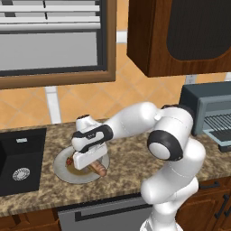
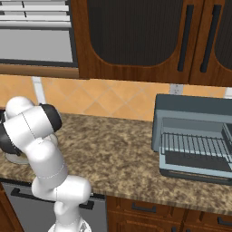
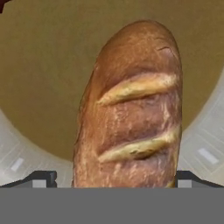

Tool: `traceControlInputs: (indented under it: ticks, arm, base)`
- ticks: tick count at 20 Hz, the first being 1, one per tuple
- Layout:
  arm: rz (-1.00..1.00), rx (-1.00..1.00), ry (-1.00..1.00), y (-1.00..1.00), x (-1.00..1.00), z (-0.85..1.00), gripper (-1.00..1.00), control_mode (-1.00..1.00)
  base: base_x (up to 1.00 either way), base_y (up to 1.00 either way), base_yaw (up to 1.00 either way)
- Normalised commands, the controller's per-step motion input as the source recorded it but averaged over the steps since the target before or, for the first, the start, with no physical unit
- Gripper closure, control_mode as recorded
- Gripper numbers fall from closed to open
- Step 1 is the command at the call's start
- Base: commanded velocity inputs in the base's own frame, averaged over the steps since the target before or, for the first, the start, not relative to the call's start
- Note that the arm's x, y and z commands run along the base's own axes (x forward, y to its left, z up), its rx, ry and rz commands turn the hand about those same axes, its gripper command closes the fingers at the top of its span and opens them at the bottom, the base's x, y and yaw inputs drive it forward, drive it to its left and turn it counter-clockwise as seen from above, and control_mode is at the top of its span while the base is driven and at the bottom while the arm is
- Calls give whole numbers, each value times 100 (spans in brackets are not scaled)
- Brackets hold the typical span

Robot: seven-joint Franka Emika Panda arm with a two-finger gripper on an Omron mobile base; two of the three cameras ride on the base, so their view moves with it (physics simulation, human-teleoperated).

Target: Pick up the kebab skewer and baguette bread, and place them inside the toaster oven. Close the toaster oven door and start by setting the timer.

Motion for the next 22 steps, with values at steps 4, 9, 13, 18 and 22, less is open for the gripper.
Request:
traceControlInputs:
  ticks: [4,9,13,18,22]
  arm:
    - [0,0,0,0,0,0,-100,-100]
    - [0,0,0,0,0,0,100,-100]
    - [0,0,0,0,0,0,100,-100]
    - [-1,0,0,1,7,0,100,-100]
    - [0,4,0,-15,3,53,100,-100]
  base:
    - [0,0,0]
    - [0,0,0]
    - [0,0,0]
    - [0,0,0]
    - [0,0,0]
